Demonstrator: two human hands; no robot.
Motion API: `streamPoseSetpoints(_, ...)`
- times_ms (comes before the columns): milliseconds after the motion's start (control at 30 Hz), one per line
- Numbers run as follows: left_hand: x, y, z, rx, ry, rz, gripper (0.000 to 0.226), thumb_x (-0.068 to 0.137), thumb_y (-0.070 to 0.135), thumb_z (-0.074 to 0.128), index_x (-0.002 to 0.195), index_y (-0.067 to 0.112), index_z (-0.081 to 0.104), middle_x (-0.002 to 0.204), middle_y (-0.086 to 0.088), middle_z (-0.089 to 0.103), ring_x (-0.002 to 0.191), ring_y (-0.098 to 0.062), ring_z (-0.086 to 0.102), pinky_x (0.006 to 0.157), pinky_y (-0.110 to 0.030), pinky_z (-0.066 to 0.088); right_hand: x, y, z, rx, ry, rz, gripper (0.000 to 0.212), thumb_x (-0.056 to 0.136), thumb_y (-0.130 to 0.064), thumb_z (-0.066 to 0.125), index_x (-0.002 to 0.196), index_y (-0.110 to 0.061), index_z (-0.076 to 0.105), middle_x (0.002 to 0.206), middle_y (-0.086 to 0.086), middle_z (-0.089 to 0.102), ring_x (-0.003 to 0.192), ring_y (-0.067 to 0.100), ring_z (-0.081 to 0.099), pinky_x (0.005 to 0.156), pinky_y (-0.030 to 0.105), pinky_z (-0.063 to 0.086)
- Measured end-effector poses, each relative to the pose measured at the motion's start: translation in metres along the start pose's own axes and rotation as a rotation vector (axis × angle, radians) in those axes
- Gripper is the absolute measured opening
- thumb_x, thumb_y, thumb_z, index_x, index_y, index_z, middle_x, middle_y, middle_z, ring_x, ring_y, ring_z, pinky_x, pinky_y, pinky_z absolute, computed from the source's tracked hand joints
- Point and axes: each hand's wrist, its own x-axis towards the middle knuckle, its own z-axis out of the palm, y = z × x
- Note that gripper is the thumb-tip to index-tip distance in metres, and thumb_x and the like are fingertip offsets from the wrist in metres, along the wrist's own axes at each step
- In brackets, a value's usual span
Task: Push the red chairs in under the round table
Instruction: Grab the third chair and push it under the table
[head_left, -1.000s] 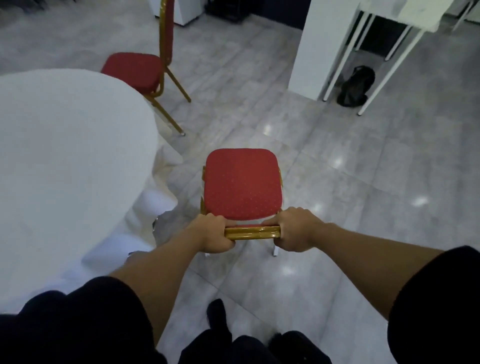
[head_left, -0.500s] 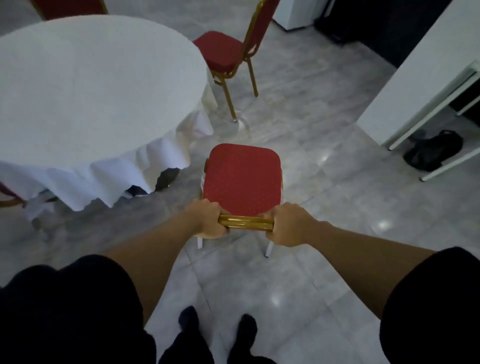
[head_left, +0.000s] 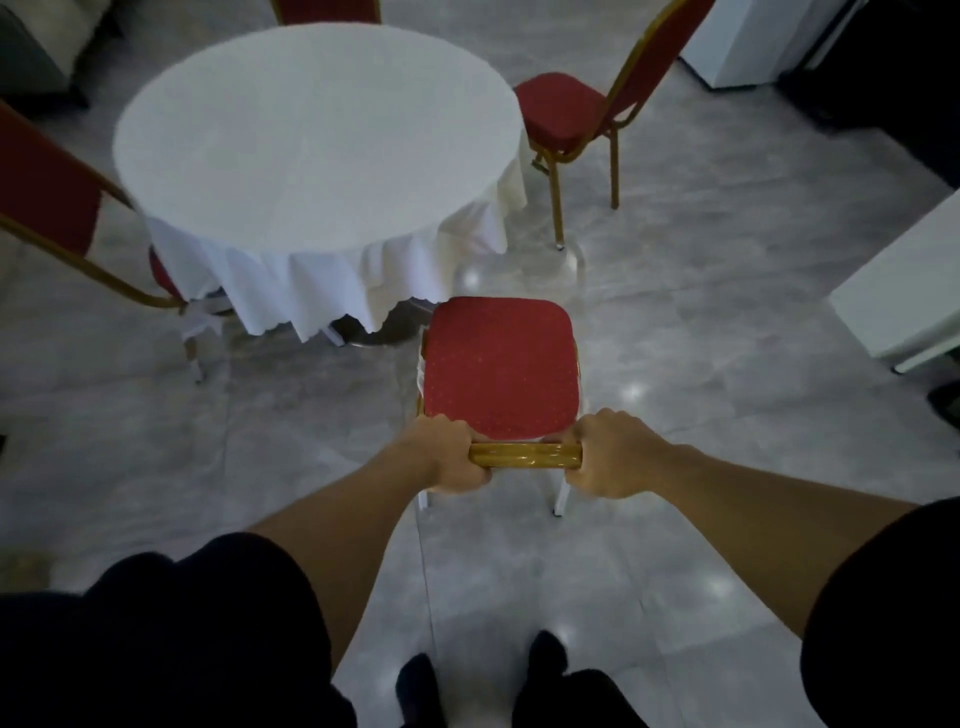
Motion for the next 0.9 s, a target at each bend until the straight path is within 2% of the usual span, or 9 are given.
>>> streamPoseSetpoints(67,-0.007,0.008,0.011,0.010,0.001,-0.050,0.037,0.077,0.050,0.054,0.109,0.042,0.072,0.104,-0.002,0.074,0.100,-0.027,0.068,0.094,-0.038,0.055,-0.005,0.002,0.001,-0.027,-0.034,-0.045,0.030,0.089,-0.038,0.058,0.113,-0.038,0.075,0.078,-0.009,0.061,0.070,0.016,0.059,0.070,0.032,0.050)
streamPoseSetpoints(100,-0.010,0.011,0.015,0.010,0.008,-0.069,0.044,0.074,0.050,0.052,0.112,0.040,0.072,0.104,-0.002,0.074,0.100,-0.026,0.068,0.092,-0.036,0.055,-0.007,0.004,0.001,-0.030,-0.049,-0.061,0.027,0.090,-0.036,0.058,0.111,-0.036,0.075,0.077,-0.009,0.060,0.072,0.018,0.060,0.072,0.033,0.053)
streamPoseSetpoints(133,-0.009,0.014,0.018,-0.008,0.022,-0.084,0.043,0.072,0.050,0.051,0.108,0.039,0.072,0.102,-0.001,0.074,0.099,-0.026,0.068,0.090,-0.034,0.054,-0.007,0.006,-0.001,-0.034,-0.054,-0.075,0.025,0.090,-0.035,0.059,0.108,-0.034,0.075,0.075,-0.009,0.059,0.073,0.019,0.059,0.073,0.034,0.053)
streamPoseSetpoints(233,-0.007,0.033,0.029,-0.084,0.085,-0.156,0.019,0.071,0.046,0.053,0.085,0.039,0.064,0.091,0.004,0.070,0.094,-0.024,0.068,0.083,-0.029,0.051,-0.010,0.022,-0.007,-0.028,-0.070,-0.136,0.031,0.085,-0.038,0.057,0.111,-0.038,0.075,0.077,-0.007,0.062,0.075,0.023,0.061,0.074,0.036,0.055)
streamPoseSetpoints(333,-0.001,0.062,0.043,-0.133,0.130,-0.219,0.022,0.080,0.041,0.059,0.100,0.040,0.070,0.085,0.007,0.063,0.090,-0.021,0.067,0.078,-0.026,0.044,-0.014,0.048,-0.016,-0.073,-0.115,-0.216,0.039,0.082,-0.039,0.053,0.115,-0.043,0.074,0.085,-0.003,0.071,0.081,0.027,0.067,0.077,0.038,0.057)
streamPoseSetpoints(500,0.013,0.107,0.065,-0.211,0.216,-0.269,0.034,0.086,0.036,0.062,0.118,0.039,0.072,0.086,0.008,0.063,0.082,-0.016,0.059,0.077,-0.026,0.045,-0.021,0.092,-0.029,-0.125,-0.130,-0.296,0.044,0.089,-0.038,0.058,0.129,-0.054,0.067,0.091,-0.005,0.072,0.083,0.023,0.066,0.080,0.040,0.059)
streamPoseSetpoints(567,0.017,0.120,0.071,-0.233,0.235,-0.308,0.036,0.085,0.038,0.060,0.118,0.037,0.073,0.088,0.008,0.066,0.081,-0.017,0.060,0.078,-0.028,0.051,-0.021,0.103,-0.033,-0.139,-0.156,-0.331,0.043,0.091,-0.039,0.058,0.129,-0.053,0.067,0.092,-0.006,0.072,0.082,0.021,0.065,0.078,0.038,0.058)
streamPoseSetpoints(667,0.021,0.123,0.074,-0.255,0.229,-0.359,0.046,0.077,0.042,0.052,0.119,0.043,0.070,0.093,0.007,0.071,0.085,-0.021,0.067,0.083,-0.035,0.058,-0.016,0.110,-0.037,-0.158,-0.148,-0.382,0.045,0.087,-0.040,0.056,0.128,-0.055,0.066,0.095,-0.006,0.073,0.086,0.023,0.065,0.078,0.037,0.055)
streamPoseSetpoints(900,0.052,0.111,0.044,-0.309,0.252,-0.361,0.043,0.078,0.039,0.053,0.117,0.041,0.070,0.088,0.007,0.064,0.082,-0.020,0.062,0.075,-0.030,0.048,0.027,0.124,-0.068,-0.165,-0.162,-0.430,0.044,0.087,-0.046,0.053,0.128,-0.054,0.068,0.091,-0.009,0.072,0.083,0.021,0.065,0.077,0.038,0.057)
